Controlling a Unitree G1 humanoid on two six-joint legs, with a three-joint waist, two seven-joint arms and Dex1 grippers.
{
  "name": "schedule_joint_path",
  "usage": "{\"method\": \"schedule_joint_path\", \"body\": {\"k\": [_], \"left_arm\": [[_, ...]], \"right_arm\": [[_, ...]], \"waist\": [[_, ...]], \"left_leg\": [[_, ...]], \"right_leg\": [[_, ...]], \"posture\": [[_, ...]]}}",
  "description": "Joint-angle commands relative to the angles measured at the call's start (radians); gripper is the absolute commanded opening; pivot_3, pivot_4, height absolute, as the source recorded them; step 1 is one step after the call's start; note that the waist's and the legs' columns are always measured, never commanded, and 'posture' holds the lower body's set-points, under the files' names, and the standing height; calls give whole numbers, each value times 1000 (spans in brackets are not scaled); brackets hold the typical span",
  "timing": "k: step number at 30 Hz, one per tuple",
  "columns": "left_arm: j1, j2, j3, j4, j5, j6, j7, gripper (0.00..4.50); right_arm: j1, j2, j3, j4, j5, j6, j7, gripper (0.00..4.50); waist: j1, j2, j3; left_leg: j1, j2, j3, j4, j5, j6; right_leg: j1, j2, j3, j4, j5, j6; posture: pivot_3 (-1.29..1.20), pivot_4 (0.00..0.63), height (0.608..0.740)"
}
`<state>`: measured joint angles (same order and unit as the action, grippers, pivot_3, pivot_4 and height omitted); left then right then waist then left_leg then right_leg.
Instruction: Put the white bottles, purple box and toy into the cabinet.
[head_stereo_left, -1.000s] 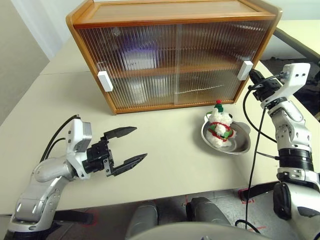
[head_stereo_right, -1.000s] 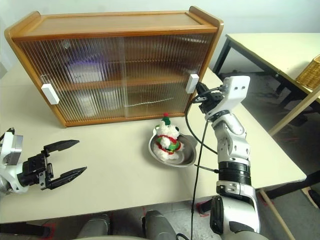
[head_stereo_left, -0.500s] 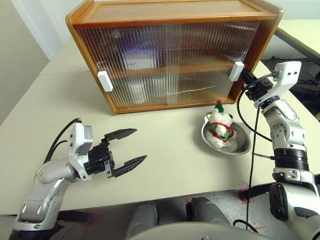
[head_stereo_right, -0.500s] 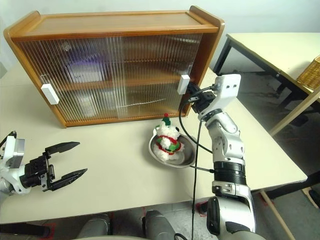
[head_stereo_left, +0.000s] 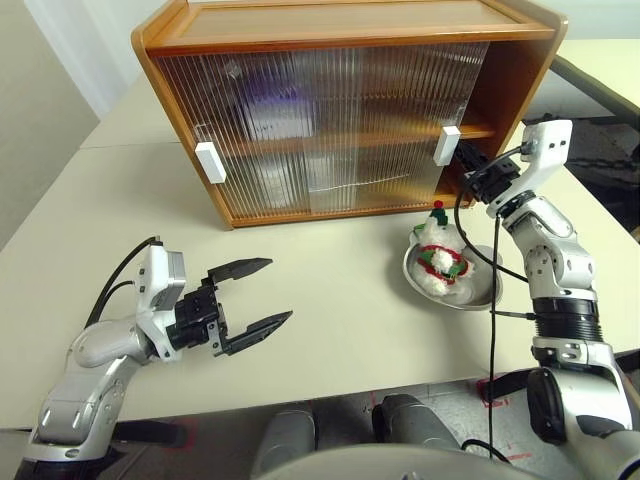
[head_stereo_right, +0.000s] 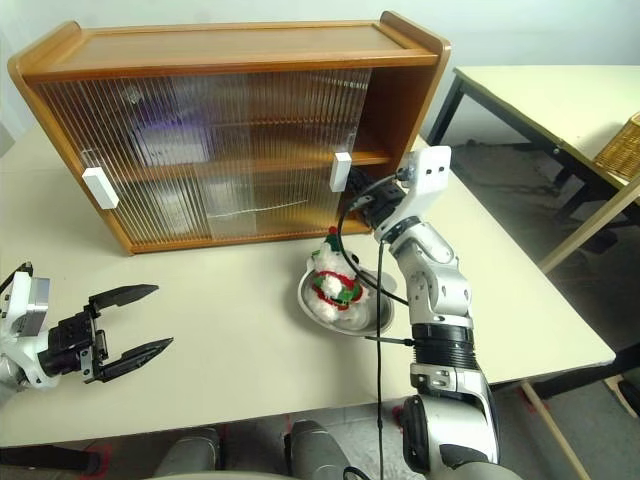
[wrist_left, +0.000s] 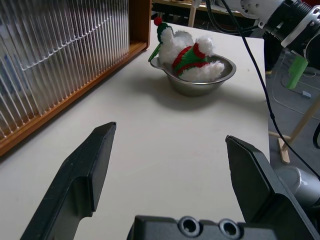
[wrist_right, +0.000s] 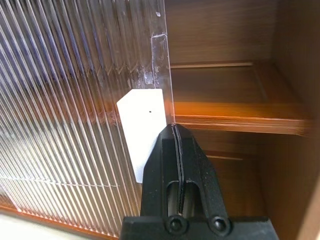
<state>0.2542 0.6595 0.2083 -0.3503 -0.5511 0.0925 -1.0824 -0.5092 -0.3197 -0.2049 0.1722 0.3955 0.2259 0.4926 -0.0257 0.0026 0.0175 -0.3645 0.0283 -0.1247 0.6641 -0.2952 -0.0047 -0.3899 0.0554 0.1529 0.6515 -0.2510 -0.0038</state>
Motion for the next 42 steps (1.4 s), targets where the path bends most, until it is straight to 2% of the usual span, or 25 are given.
{"method": "schedule_joint_path", "body": {"k": [1, 16, 42], "left_arm": [[13, 4, -2, 2, 6, -2, 2, 4500], [18, 10, 2, 5, 2, -3, 2, 4500], [23, 16, -2, 2, 1, 5, -1, 4500]], "right_arm": [[-19, 9, 19, -9, 0, 18, 0, 39], [-50, 38, 59, -45, -2, 68, -10, 39], [-62, 154, 132, -145, 11, 160, -40, 39]], "waist": [[1, 0, 0], [1, 0, 0], [1, 0, 0]], "left_leg": [[0, 0, 0, 0, 0, 0], [0, 0, 0, -1, 0, 0], [0, 1, 0, -3, 0, 0]], "right_leg": [[0, 0, 0, 0, 0, 0], [-1, 0, 0, 0, -1, -2], [-3, 1, -1, 0, -2, -5]], "posture": [[30, 48, 740], [23, 44, 740], [25, 48, 740]]}}
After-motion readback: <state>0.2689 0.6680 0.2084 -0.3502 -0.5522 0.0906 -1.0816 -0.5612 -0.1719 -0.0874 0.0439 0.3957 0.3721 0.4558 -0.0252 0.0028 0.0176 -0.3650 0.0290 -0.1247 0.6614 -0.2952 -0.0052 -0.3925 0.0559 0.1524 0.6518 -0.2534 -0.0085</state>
